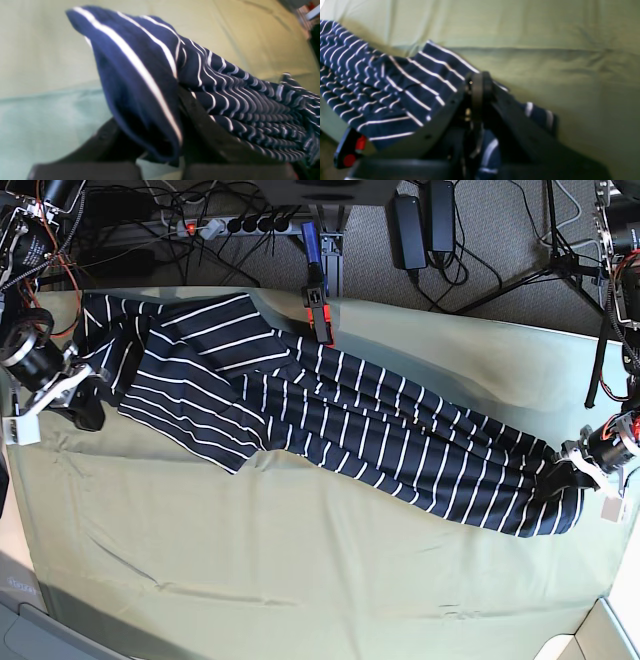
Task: Fold the T-shirt properly
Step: 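Lift the strip end with the left gripper and carry it toward the right gripper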
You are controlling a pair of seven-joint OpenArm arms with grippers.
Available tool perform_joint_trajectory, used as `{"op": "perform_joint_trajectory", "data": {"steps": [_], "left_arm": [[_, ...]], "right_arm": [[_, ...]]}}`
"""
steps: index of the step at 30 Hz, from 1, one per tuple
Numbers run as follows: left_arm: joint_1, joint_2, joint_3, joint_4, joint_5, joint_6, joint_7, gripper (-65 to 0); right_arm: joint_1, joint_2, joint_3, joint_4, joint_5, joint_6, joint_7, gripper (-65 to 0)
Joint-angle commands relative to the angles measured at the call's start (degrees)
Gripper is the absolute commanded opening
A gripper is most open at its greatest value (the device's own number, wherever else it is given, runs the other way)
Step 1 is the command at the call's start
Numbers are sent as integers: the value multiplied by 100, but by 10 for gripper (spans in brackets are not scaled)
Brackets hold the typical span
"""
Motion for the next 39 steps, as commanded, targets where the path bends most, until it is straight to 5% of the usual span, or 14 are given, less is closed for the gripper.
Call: {"op": "perform_joint_trajectory", "data": {"steps": [1,6,10,19,26,32,38,39], "left_arm": [[-190,-138,-48,68,52,-80,-350,-650],[-468,-140,48,-7,595,-80,-588,-650],[-612,-140,70,192,181,-80,-170,-650],[575,280,162,3501,138,-80,221,-650],[975,813,1569,4369,922,-80,232,-650],[962,1412,3018,4336,2192,-80,90,-650],[957,1711,3646,3945,3023,-80,-380,-650],[960,1759,3707,3869,3021,-80,-376,-602]], "right_arm": [[61,96,131,85,129,337,140,-650],[61,96,463,85,236,339,125,-650],[59,94,461,85,289,341,28,-650],[63,92,461,85,284,341,55,-650],[59,81,461,85,170,341,28,-650],[59,81,461,85,177,341,50,-650],[59,81,461,85,179,341,2,-650],[59,81,461,85,181,341,4,-650]]}}
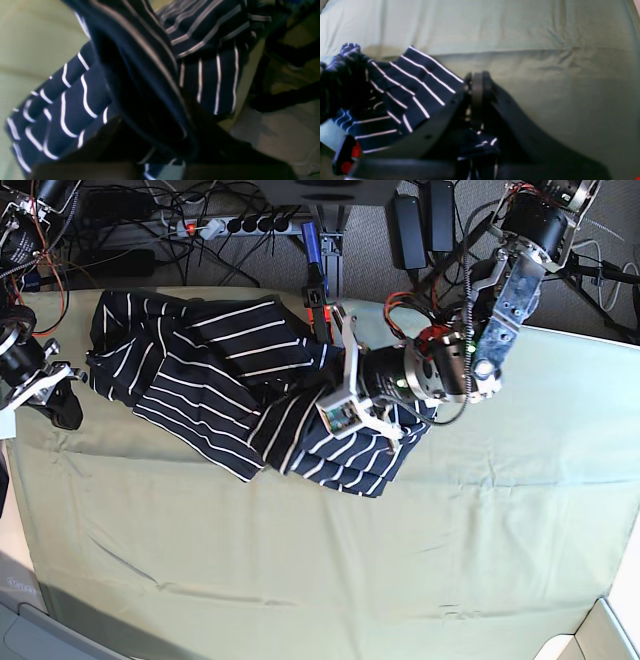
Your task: Fold the T-shirt properly
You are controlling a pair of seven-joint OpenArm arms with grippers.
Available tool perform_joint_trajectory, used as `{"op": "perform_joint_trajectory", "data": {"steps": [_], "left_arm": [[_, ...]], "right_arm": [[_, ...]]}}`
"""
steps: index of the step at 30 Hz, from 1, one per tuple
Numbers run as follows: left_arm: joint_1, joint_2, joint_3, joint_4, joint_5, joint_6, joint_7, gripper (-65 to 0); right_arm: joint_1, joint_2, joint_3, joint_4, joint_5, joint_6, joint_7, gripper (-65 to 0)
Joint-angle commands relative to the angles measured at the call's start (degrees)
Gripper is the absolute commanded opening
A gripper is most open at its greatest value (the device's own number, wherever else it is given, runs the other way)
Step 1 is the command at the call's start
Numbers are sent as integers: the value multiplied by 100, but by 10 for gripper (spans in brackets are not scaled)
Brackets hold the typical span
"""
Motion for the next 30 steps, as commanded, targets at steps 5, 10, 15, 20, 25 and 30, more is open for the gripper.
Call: {"op": "perform_joint_trajectory", "data": {"steps": [5,10,15,20,25,30], "left_arm": [[-96,293,105,-192,-120,118,-166,-280],[-173,503,94,-210,-118,310,-164,-281],[-433,525,-129,-208,-94,518,50,-281],[-457,505,-831,-155,-555,577,380,-281],[-452,505,-1390,-140,-953,535,490,-281],[-455,411,-1530,-142,-968,535,487,-281]], "right_arm": [[59,109,44,90,87,339,114,-650],[59,109,44,90,81,332,109,-346],[42,116,299,83,-85,166,0,-264],[26,140,887,-168,105,39,-133,-264],[13,157,916,-946,258,42,-214,-264],[9,153,905,-1829,522,46,-389,-264]]}}
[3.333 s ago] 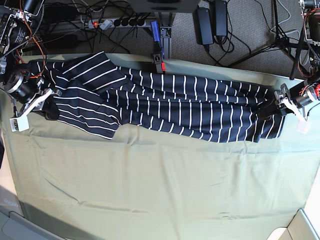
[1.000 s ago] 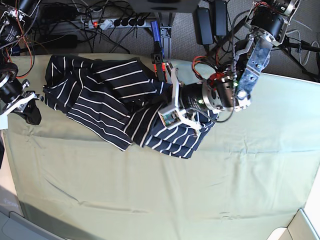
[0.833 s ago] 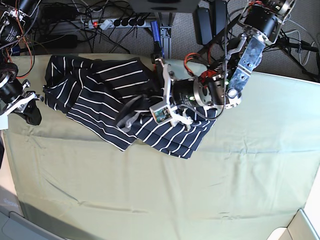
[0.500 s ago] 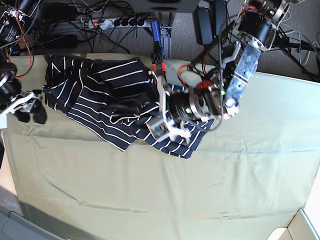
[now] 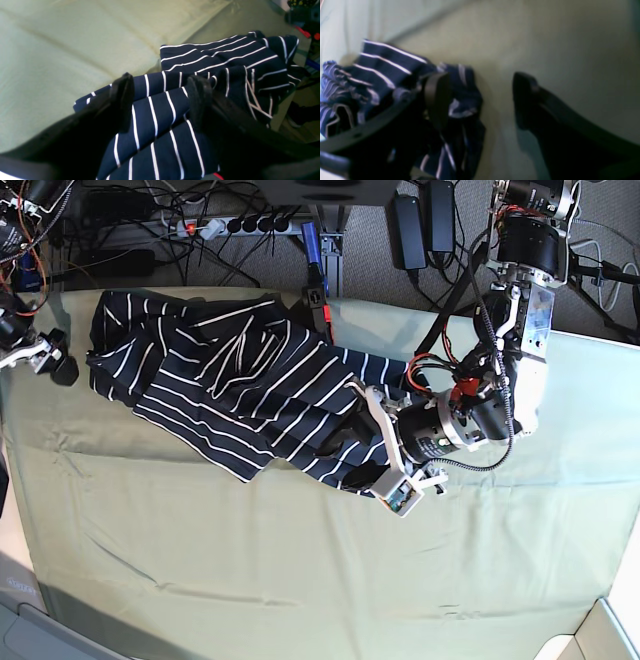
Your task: Fold the T-shirt properly
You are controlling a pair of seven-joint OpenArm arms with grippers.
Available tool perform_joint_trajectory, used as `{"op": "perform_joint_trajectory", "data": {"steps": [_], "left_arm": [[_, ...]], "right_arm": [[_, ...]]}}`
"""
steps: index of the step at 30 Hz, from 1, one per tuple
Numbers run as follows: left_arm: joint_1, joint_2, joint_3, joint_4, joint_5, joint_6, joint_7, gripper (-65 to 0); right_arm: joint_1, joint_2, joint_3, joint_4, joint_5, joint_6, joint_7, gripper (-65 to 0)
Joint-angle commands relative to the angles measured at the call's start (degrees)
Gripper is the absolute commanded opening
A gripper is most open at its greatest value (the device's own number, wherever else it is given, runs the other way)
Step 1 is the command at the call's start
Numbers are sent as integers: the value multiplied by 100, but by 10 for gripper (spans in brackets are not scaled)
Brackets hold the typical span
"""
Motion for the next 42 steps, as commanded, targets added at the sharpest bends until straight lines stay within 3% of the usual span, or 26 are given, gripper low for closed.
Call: {"op": "perform_joint_trajectory", "data": {"steps": [1,11,20,27,37,39,42], "left_arm": [[-103,-70,-24,105,-72,44,-125,-281],[-92,-535,-24,103,-81,44,-175,-281],[-92,-546,-24,101,-79,44,-175,-281],[-90,-546,-24,98,-79,44,-173,-281],[-92,-544,-22,98,-94,44,-295,-281],[-92,-546,-24,98,-94,44,-304,-281],[-90,-546,-24,98,-92,44,-302,-281]], "right_arm": [[37,127,33,-24,155,105,44,-264],[-168,79,-634,-256,555,236,-162,-264],[-136,-142,-962,-251,739,245,-212,-264],[-133,-140,-962,-190,1226,450,-442,-264],[-131,-140,-964,-144,1410,450,-442,-269],[-129,-140,-964,-144,1478,450,-439,-318],[-116,-142,-964,-144,1532,450,-387,-496]]}}
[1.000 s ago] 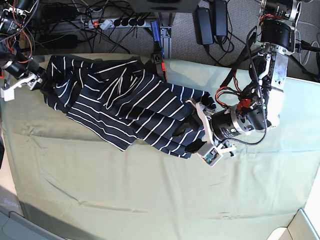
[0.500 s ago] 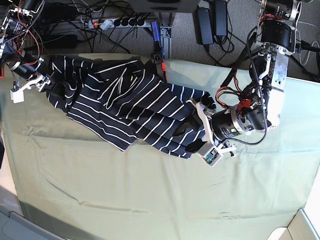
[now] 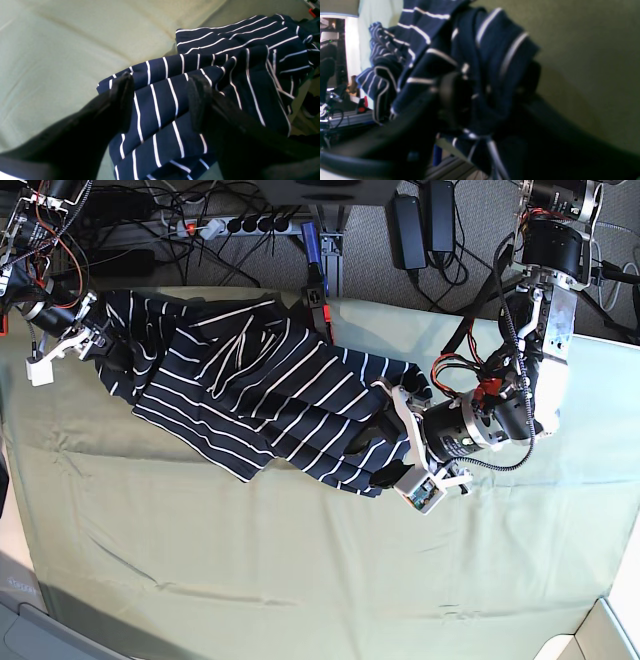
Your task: Fold the T-shirt properly
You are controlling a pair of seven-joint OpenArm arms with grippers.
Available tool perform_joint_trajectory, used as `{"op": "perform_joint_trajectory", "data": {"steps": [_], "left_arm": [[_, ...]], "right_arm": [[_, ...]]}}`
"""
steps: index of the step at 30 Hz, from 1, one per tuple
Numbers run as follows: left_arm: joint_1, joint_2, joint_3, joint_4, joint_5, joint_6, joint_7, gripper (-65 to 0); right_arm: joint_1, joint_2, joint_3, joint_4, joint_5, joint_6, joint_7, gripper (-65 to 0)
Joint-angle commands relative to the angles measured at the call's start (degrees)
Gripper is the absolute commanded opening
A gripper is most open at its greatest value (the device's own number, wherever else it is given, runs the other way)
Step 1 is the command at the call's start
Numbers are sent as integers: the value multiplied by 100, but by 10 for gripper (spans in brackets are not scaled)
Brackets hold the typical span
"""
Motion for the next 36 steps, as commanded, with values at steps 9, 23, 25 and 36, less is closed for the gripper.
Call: {"op": "perform_joint_trajectory", "data": {"steps": [9,23,25,36], "left_arm": [[-94,-79,-22,98,15,46,-98,-281],[52,-63,-13,96,-166,48,238,-281],[201,-11,-4,92,-201,48,232,-281],[444,345,-4,-885,146,48,26,-281]], "right_arm": [[190,278,28,92,-846,382,929,-650],[511,1974,55,85,-1084,378,898,-650],[649,1982,55,85,-951,378,789,-650],[1392,1397,-404,761,-623,382,431,-650]]}}
